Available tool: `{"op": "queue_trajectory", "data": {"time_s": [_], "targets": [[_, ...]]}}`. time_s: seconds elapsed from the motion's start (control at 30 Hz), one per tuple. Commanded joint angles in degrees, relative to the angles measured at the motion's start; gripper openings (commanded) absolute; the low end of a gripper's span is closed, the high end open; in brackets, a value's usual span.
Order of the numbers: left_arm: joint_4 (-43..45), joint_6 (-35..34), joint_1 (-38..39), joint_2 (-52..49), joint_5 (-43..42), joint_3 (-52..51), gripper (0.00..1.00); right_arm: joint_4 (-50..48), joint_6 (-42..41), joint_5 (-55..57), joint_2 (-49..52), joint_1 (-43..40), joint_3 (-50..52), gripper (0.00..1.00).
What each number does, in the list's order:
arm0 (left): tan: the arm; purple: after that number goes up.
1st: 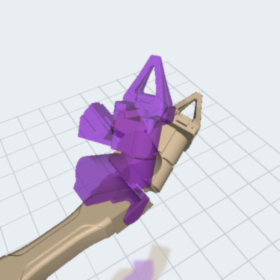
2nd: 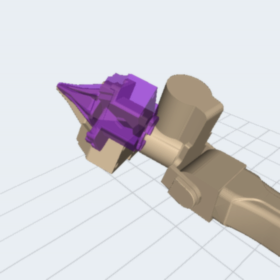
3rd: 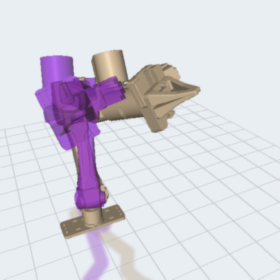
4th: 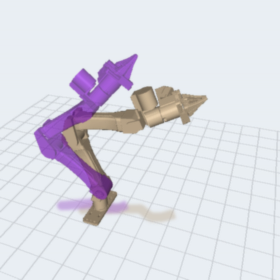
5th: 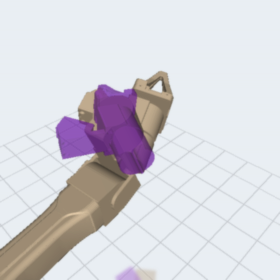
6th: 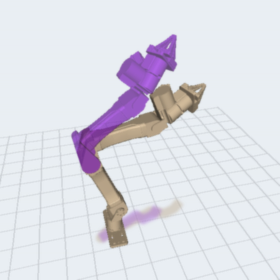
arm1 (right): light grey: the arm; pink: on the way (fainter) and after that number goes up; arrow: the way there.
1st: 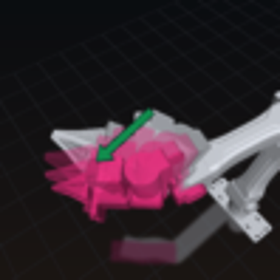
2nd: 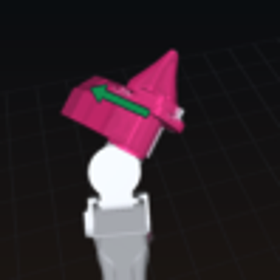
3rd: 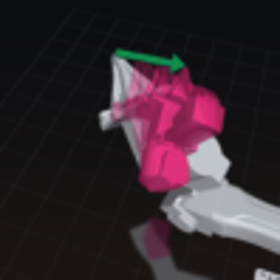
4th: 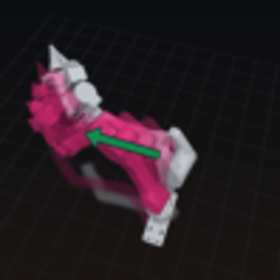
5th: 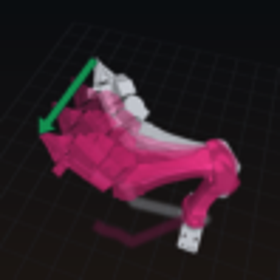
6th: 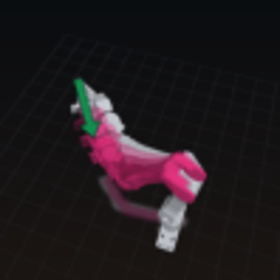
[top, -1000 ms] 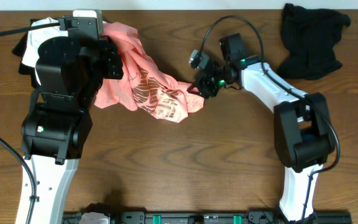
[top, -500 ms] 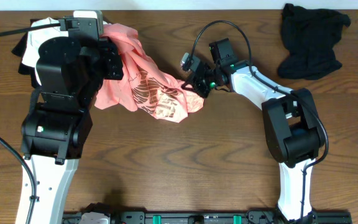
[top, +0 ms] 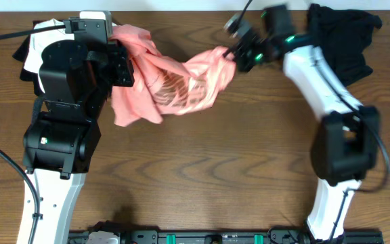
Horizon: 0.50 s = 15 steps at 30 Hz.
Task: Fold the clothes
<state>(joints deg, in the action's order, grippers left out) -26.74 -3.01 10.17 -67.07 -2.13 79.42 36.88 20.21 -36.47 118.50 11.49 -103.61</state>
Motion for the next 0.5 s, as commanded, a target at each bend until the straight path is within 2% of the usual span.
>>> {"op": "queue_trajectory", "data": {"time_s": [0.0,0.2,0.33,0.47], "targets": [[1.0,-0.1,-0.2,-0.3,4.3,0.7,0.06,5.6,1.9,6.2,-7.9,-1.9,-7.8,0.01],[6.2,-0.1,-0.3,-0.8,11.1,0.7,0.06,15.3,2.2,19.5,-14.5,-4.3,-12.9,0.01],[13.4,-0.1,-0.3,-1.6,16.4,0.7,0.06,16.8,-3.4,29.1,-17.9,-6.5,-13.0,0.01],[18.6,-0.1,-0.3,-4.1,18.3,0.7,0.06,16.5,-5.0,30.7,-18.2,-8.0,-12.9,0.01]]}}
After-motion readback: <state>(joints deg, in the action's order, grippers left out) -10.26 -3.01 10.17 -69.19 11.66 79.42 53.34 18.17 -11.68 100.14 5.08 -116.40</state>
